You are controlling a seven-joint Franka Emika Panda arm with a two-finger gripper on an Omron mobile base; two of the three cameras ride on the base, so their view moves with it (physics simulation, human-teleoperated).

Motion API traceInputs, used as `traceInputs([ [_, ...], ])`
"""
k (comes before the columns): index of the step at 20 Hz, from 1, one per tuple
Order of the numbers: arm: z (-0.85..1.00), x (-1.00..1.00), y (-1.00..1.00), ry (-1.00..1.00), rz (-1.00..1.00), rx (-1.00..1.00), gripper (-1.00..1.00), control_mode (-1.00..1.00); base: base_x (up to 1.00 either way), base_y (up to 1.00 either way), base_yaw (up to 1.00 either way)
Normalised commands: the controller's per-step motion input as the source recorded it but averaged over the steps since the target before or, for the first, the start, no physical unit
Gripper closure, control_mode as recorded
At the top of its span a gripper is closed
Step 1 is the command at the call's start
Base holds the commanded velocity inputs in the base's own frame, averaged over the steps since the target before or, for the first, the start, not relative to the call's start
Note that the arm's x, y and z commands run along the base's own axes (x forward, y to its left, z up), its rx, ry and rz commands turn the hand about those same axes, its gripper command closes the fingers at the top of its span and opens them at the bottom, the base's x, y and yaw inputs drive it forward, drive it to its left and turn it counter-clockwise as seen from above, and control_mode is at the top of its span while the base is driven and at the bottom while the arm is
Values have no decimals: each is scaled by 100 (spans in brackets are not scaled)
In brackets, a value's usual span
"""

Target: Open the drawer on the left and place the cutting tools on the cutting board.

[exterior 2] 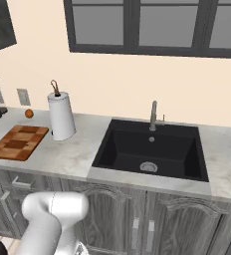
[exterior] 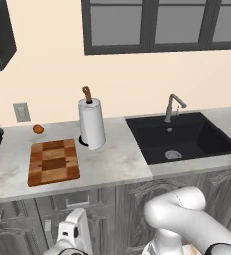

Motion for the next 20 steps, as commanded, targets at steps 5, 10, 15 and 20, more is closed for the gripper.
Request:
traceInputs([
  [5, -46, 23, 5, -9, 4, -18, -100, -100, 0, 0, 0],
  [10, -27, 33, 0, -13, 0, -9, -100, -100, 0, 0, 0],
  [15, -12, 38, 1, -6, 0, -6, -100, -100, 0, 0, 0],
  [20, -6, 35, 6, 0, 0, -2, -100, -100, 0, 0, 0],
])
